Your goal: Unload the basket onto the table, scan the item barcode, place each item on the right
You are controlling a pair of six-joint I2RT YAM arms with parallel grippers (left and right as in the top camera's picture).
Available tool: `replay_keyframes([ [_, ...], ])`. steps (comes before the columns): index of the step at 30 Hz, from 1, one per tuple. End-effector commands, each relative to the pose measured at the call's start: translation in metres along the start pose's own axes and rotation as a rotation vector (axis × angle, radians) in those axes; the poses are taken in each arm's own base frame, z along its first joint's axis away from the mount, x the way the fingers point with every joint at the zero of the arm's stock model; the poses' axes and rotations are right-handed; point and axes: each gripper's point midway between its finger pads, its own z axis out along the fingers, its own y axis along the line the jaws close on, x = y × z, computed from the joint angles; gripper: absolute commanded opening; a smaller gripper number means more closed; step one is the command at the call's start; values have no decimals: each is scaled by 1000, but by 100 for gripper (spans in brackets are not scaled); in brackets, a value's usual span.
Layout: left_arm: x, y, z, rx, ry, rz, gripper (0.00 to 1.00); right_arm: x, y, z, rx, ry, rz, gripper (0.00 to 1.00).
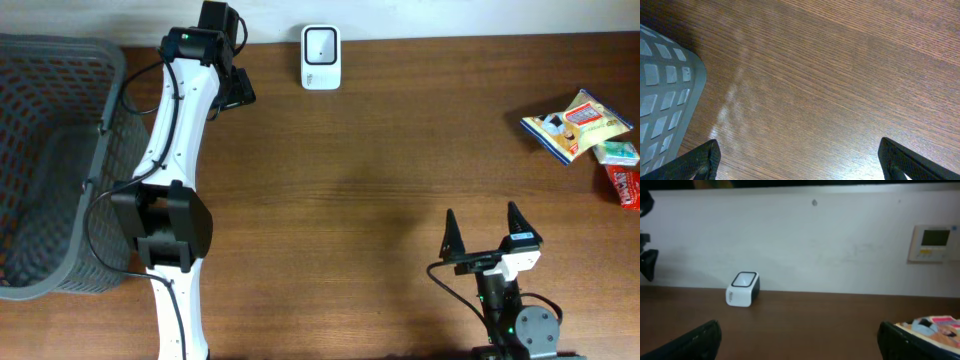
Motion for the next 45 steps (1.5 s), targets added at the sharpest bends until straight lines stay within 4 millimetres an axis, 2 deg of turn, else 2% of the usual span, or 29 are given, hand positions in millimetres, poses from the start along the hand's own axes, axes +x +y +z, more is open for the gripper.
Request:
replay_keyframes([
  [1,-4,3,-11,1,-24,-17,99,17,-5,-1,32,60,-6,98],
  [4,-4,3,-11,1,-24,-17,99,54,-5,-6,35,209,16,99],
  [37,-3,1,-12,3,-25,-13,99,54,-4,-6,25,211,20,98],
  [41,3,-18,-39,53,-56,21,99,54,-4,-6,25,211,20,98],
  [42,3,-37,-65,101,-114,45,99,54,-4,-6,25,211,20,98],
  [45,7,-55,-111,164,-200,150,99,54,-4,-6,25,211,20,98],
])
